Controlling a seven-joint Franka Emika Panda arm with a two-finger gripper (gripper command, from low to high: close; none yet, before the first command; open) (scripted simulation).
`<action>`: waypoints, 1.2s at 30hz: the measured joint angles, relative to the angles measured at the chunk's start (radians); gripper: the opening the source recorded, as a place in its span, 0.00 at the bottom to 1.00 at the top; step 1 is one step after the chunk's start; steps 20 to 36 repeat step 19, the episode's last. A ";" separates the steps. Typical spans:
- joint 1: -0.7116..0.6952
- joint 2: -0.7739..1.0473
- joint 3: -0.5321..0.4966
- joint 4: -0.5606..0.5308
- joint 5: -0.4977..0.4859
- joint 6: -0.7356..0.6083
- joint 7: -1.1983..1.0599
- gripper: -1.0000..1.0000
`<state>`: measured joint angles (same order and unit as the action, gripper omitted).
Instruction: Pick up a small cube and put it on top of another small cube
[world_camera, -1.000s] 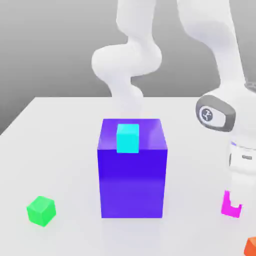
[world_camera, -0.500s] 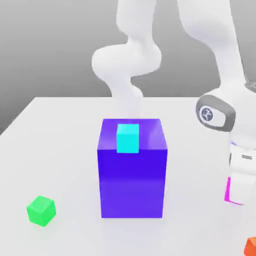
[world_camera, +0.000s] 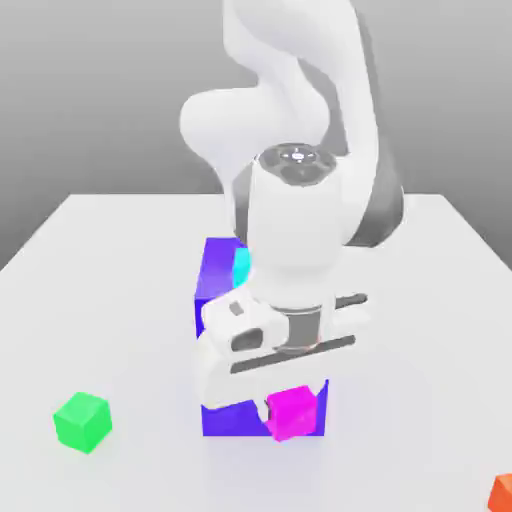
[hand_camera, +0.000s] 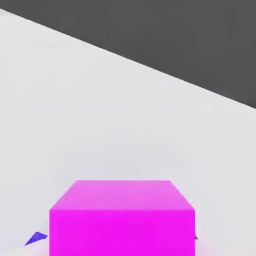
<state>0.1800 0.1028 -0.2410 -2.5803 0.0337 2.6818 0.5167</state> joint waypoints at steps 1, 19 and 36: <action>-0.028 -0.006 -0.022 -0.001 0.003 -0.005 0.013 0.00; -0.353 0.127 -0.094 -0.001 0.188 0.109 0.026 1.00; -0.353 0.127 -0.094 -0.001 0.188 0.109 0.026 1.00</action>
